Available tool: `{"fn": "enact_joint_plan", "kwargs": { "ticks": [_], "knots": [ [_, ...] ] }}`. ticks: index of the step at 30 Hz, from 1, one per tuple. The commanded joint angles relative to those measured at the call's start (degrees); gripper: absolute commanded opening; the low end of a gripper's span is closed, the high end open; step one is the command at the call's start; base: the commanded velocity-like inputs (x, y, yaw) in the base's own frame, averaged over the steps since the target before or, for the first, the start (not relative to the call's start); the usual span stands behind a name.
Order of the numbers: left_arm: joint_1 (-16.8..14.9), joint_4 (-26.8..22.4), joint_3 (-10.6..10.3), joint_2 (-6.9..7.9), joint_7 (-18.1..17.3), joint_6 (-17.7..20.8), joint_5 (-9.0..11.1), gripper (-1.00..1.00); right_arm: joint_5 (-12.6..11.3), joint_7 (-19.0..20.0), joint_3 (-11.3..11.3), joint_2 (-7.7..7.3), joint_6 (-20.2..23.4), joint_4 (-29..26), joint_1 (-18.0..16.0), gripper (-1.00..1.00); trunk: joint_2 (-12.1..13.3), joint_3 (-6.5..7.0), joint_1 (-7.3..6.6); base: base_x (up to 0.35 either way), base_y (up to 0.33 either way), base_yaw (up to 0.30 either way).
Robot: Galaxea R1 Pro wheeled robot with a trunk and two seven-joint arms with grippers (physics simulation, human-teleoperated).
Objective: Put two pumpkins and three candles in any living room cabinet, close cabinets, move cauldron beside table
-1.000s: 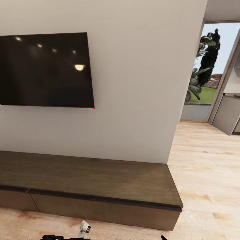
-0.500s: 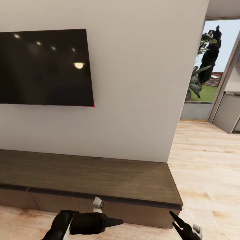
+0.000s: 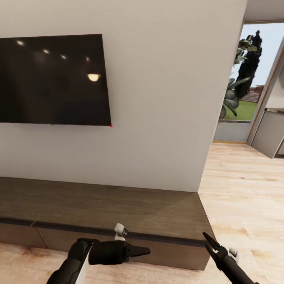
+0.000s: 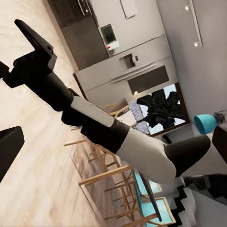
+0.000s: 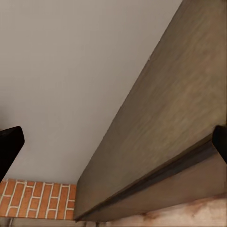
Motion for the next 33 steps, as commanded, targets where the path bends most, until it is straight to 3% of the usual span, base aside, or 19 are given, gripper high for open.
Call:
{"fn": "enact_joint_plan", "kwargs": {
  "ticks": [1,20,27,33],
  "knots": [
    [-0.05,0.37,-0.19,0.0,-0.1,0.6,0.05,1.0,-0.45,0.1,-0.03,-0.01,0.49,0.41,-0.54,1.0,-0.03,-0.06,-0.01,0.0,0.0,0.0],
    [-0.05,1.4,-0.59,-0.02,-0.2,0.62,-0.01,1.0,-0.9,0.0,-0.49,0.66,-2.07,1.94,-1.46,1.0,-0.03,-0.31,-0.01,0.0,0.0,0.0],
    [-0.04,0.62,-1.36,0.01,-0.26,0.62,-0.05,1.0,-1.56,-3.19,-8.44,0.68,-2.82,5.0,-1.46,1.0,-0.03,-0.33,-0.01,0.0,0.0,0.0],
    [-0.04,0.42,-2.3,0.02,-0.28,0.65,0.15,1.0,-1.05,-3.18,-9.85,0.47,-3.17,10.91,-2.65,1.0,-0.03,-0.33,-0.01,0.0,0.0,0.0]
  ]
}}
